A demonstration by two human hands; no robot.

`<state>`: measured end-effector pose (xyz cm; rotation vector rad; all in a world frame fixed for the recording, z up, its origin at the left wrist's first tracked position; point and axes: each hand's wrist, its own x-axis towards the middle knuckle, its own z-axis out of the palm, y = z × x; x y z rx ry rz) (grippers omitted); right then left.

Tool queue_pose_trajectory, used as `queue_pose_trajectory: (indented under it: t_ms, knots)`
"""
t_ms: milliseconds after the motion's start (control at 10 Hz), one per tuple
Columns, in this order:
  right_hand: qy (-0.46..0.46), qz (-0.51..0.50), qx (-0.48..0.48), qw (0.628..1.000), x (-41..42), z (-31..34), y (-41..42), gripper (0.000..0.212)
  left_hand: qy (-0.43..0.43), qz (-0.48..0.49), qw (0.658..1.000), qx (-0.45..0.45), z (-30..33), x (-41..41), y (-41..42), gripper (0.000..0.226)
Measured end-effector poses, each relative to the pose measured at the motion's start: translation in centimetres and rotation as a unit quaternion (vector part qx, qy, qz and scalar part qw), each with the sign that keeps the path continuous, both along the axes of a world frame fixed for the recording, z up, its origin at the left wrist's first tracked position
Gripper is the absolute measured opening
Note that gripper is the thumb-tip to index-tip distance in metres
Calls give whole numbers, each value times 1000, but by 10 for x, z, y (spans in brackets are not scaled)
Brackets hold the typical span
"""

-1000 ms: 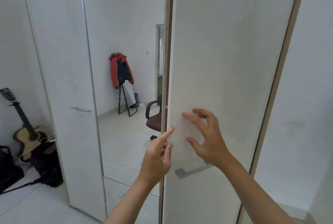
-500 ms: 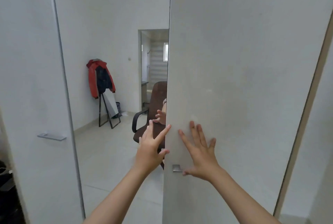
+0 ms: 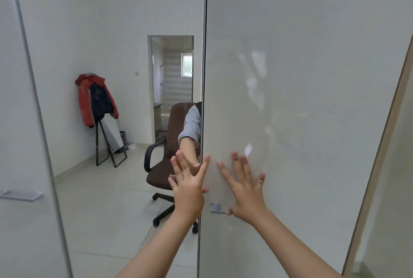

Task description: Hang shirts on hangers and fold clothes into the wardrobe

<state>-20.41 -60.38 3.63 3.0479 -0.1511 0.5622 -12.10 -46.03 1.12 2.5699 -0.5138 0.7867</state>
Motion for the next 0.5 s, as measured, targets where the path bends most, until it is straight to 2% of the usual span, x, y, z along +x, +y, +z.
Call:
queue_pose_trajectory:
  t_ms: [200,400,500]
  knots:
    - [-17,12,-3,1000,-5,0,2,134,21,9,1000,19,5,-8,-1,111]
    - [-74,41,-31,996,-16,-5,-3,126,7,-26,999,-30,5,-26,1,112]
    - [-184,99,13,978,-24,-12,-13,88,-41,-76,994,-65,-20,-35,5,109]
